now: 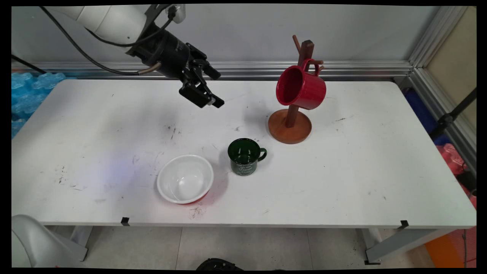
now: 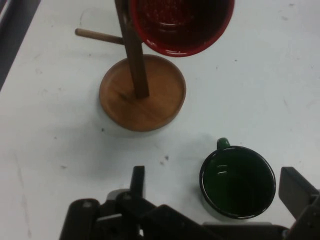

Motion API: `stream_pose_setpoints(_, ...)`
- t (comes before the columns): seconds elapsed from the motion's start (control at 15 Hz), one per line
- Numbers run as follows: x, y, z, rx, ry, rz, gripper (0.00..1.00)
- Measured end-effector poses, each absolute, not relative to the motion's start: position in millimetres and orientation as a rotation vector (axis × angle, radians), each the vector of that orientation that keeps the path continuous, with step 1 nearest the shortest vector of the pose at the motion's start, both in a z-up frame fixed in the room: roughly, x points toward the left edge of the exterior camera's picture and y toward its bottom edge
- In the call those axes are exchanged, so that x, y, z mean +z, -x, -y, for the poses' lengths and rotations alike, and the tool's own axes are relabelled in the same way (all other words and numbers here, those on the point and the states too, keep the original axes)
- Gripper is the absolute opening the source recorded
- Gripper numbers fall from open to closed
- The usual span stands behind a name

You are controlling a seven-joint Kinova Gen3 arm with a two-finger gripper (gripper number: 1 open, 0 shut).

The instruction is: Pick up the red mug from the rack

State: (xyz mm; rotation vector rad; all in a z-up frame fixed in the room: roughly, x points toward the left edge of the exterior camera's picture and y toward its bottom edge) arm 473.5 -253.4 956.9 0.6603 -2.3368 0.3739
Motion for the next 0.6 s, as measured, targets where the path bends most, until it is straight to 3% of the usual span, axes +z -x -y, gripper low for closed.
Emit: stream_pose_setpoints(0.6,960.6,-445.3,256.2,0.362,-0.575,2.288,1.00)
